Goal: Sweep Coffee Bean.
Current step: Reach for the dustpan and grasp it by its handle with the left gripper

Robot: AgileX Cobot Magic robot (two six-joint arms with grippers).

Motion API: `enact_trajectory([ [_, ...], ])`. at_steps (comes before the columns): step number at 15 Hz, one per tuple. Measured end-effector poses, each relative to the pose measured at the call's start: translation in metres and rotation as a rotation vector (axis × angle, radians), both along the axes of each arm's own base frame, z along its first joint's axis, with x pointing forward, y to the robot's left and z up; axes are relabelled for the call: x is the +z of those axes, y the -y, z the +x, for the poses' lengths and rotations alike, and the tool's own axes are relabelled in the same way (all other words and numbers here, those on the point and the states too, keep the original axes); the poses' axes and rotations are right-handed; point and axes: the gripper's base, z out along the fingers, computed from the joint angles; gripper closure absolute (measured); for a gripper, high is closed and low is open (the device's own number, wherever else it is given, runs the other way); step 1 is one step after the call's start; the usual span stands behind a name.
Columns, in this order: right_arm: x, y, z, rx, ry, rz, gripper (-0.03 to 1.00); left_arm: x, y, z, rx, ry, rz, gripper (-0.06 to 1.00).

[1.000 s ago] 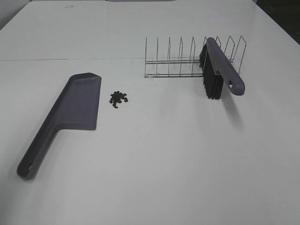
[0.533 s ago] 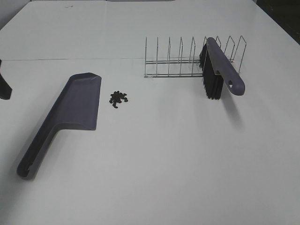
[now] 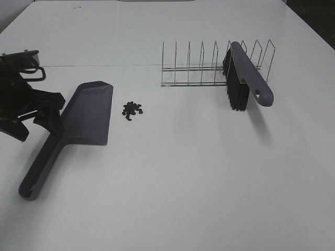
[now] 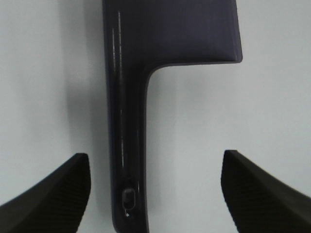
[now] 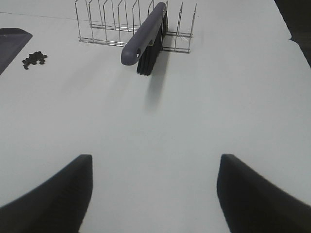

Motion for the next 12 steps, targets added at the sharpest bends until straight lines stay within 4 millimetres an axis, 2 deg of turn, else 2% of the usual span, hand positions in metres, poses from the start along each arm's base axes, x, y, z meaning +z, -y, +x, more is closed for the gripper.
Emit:
enact_trajectory([
  [5,0.000,0.000,0.000,0.000,0.000,0.000,0.33,-0.035,0.003,0.007,-0.011,-0.073,0.047,0.24],
  [6,0.000,0.000,0.000,0.000,0.000,0.000,0.33,-0.047,0.003,0.008,-0.009,-0.089,0.054,0.24],
  [9,0.000,0.000,0.000,0.000,0.000,0.000,0.33,-0.064,0.002,0.012,0.000,-0.087,0.061,0.24],
  [12,0.000,0.000,0.000,0.000,0.000,0.000,0.33,-0.066,0.003,0.017,0.001,-0.084,0.062,0.24],
])
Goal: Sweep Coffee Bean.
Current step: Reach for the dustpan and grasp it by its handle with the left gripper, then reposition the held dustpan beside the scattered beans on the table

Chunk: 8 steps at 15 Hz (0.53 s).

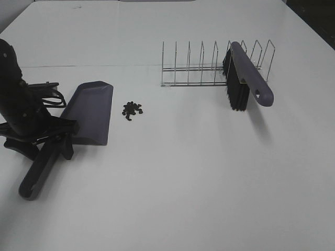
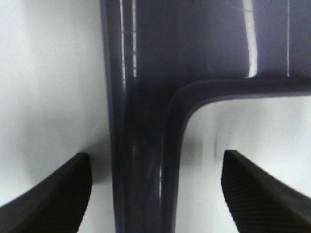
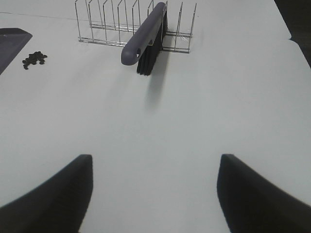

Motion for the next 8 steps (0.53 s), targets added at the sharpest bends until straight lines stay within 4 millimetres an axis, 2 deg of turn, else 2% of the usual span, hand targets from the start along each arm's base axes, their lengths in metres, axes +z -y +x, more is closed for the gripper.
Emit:
enact_trajectory([
  [2,0.0000,0.0000,0.0000,0.000,0.000,0.000,0.33,0.0002,-0.0001,0.0006,-0.002,0.005,0.002,0.29],
  [3,0.0000,0.0000,0.0000,0.000,0.000,0.000,0.33,-0.0006,-0.0002,0.0010,-0.001,0.008,0.003,0.36],
  [5,0.0000,0.0000,0.0000,0.000,0.000,0.000,0.33,-0.0024,-0.0002,0.0013,0.001,0.007,0.003,0.58],
  [8,0.0000,0.0000,0.0000,0.000,0.000,0.000,0.33,-0.0024,-0.0002,0.0008,0.013,0.000,0.003,0.60],
])
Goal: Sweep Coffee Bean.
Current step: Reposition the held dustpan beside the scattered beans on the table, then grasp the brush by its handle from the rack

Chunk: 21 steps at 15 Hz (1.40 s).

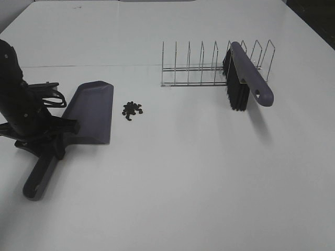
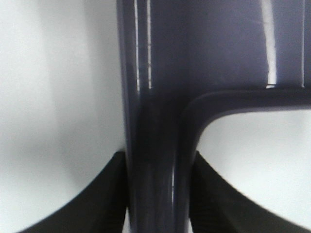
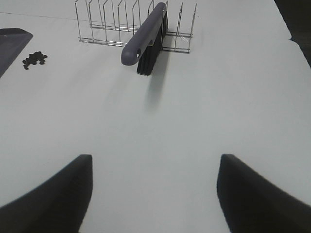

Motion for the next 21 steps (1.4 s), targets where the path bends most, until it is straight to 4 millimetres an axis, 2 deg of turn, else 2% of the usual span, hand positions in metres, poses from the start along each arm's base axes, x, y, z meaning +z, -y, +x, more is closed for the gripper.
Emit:
enact_trajectory([
  [4,0.000,0.000,0.000,0.000,0.000,0.000,0.33,0.001,-0.002,0.000,0.046,-0.019,0.021,0.60],
  [6,0.000,0.000,0.000,0.000,0.000,0.000,0.33,0.014,-0.005,-0.003,0.040,-0.006,0.053,0.60],
  [9,0.000,0.000,0.000,0.000,0.000,0.000,0.33,0.047,-0.007,-0.004,0.050,0.082,0.057,0.60],
  [10,0.000,0.000,0.000,0.000,0.000,0.000,0.33,0.049,-0.007,-0.004,0.051,0.089,0.057,0.60],
  [19,0.000,0.000,0.000,0.000,0.000,0.000,0.33,0.049,-0.007,-0.004,0.047,0.083,0.062,0.60],
  [21,0.012,0.000,0.008,-0.005,0.029,-0.003,0.34,0.049,-0.007,-0.005,0.047,0.082,0.062,0.60],
])
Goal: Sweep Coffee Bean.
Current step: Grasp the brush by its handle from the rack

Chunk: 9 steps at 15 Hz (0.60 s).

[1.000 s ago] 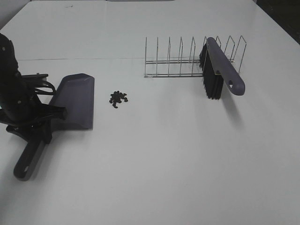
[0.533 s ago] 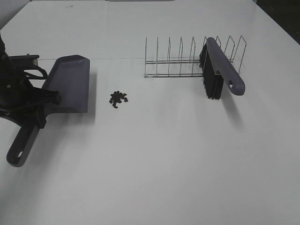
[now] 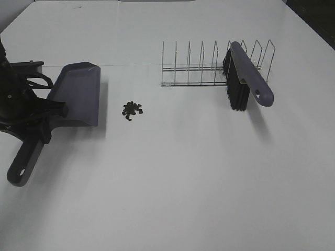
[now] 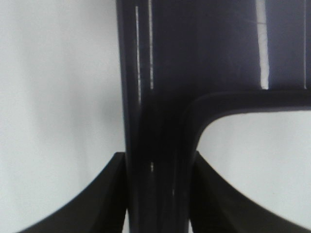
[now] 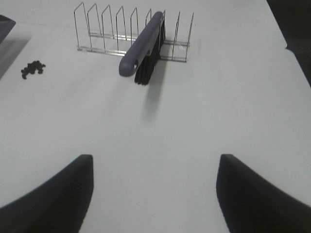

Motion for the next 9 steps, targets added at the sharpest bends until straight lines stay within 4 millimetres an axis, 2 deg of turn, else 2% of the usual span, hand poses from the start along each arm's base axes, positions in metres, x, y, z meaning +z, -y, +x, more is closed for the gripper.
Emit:
enact_trajectory([
  [3,0.027,0.000,0.029,0.001,0.030,-0.002,0.35,0.000,0.000,0.000,0.000,0.000,0.000,0.60],
  [7,0.076,-0.010,0.097,0.085,-0.076,-0.023,0.35,0.000,0.000,0.000,-0.001,-0.001,0.000,0.60],
  [9,0.096,-0.016,0.141,0.101,-0.132,-0.054,0.35,0.000,0.000,0.000,-0.001,0.003,0.000,0.60],
])
